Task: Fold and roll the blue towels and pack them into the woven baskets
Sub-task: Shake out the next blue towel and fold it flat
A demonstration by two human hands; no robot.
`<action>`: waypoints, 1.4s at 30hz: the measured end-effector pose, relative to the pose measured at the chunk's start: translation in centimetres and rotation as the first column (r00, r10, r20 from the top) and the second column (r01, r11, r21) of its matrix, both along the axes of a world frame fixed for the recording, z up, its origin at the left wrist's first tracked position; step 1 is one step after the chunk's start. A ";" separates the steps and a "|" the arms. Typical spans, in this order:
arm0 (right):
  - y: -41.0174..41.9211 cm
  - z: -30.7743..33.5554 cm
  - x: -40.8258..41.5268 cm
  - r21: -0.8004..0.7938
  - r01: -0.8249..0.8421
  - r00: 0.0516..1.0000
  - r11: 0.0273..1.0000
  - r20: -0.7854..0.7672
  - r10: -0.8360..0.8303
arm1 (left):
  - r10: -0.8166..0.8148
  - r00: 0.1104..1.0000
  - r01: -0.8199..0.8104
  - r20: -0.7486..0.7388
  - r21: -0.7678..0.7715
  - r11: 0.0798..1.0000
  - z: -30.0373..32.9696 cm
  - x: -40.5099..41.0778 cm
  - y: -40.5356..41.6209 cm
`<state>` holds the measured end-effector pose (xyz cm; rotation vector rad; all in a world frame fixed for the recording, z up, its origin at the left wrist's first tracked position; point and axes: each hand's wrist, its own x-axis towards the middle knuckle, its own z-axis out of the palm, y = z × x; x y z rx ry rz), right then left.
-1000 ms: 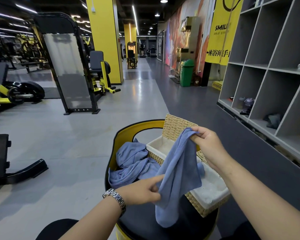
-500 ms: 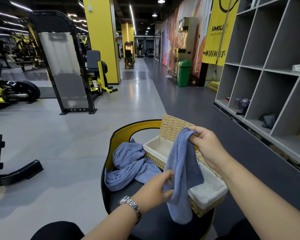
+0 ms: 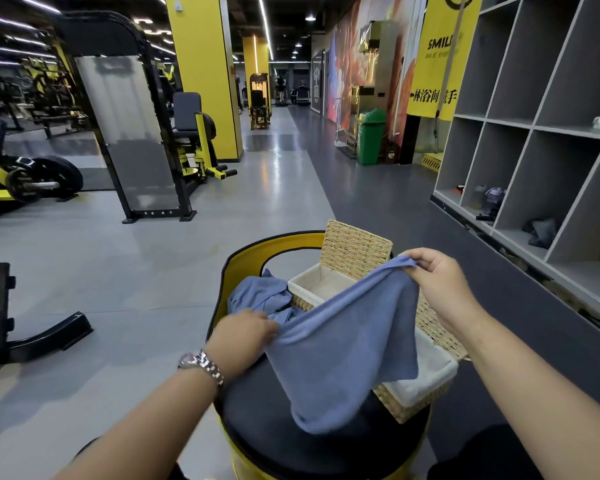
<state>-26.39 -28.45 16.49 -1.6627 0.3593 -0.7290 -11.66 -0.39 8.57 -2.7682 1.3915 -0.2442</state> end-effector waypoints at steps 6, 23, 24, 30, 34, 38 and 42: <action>0.7 -1.0 0.4 -0.115 0.055 0.996 0.992 -0.066 -0.063 | 0.180 0.984 -0.177 0.001 -0.163 0.971 5.7 2.7 3.0; 1.4 0.9 -0.8 -0.302 0.194 0.981 0.933 0.039 -0.192 | 0.197 0.948 -0.300 -0.248 -0.504 0.810 12.2 -0.2 4.7; 1.3 0.9 -0.9 -0.290 0.201 0.979 0.936 0.042 -0.197 | 0.214 0.947 -0.313 -0.242 -0.525 0.791 12.3 -0.3 4.7; 1.3 0.4 -1.6 -0.319 0.171 0.983 0.932 -0.008 -0.183 | 0.217 0.948 -0.311 -0.233 -0.527 0.791 12.1 -0.9 4.7; 1.5 0.4 -2.5 -0.297 0.110 0.991 0.949 -0.038 -0.127 | 0.186 0.955 -0.285 -0.233 -0.532 0.798 12.0 -1.4 5.3; 2.1 1.0 -3.8 -0.288 0.074 0.996 0.955 -0.033 -0.087 | 0.152 0.951 -0.282 -0.271 -0.548 0.788 11.9 -2.6 6.2; 2.6 1.8 -5.6 -0.281 -0.001 0.999 0.960 -0.039 -0.011 | 0.120 0.954 -0.258 -0.274 -0.550 0.794 12.3 -4.2 7.8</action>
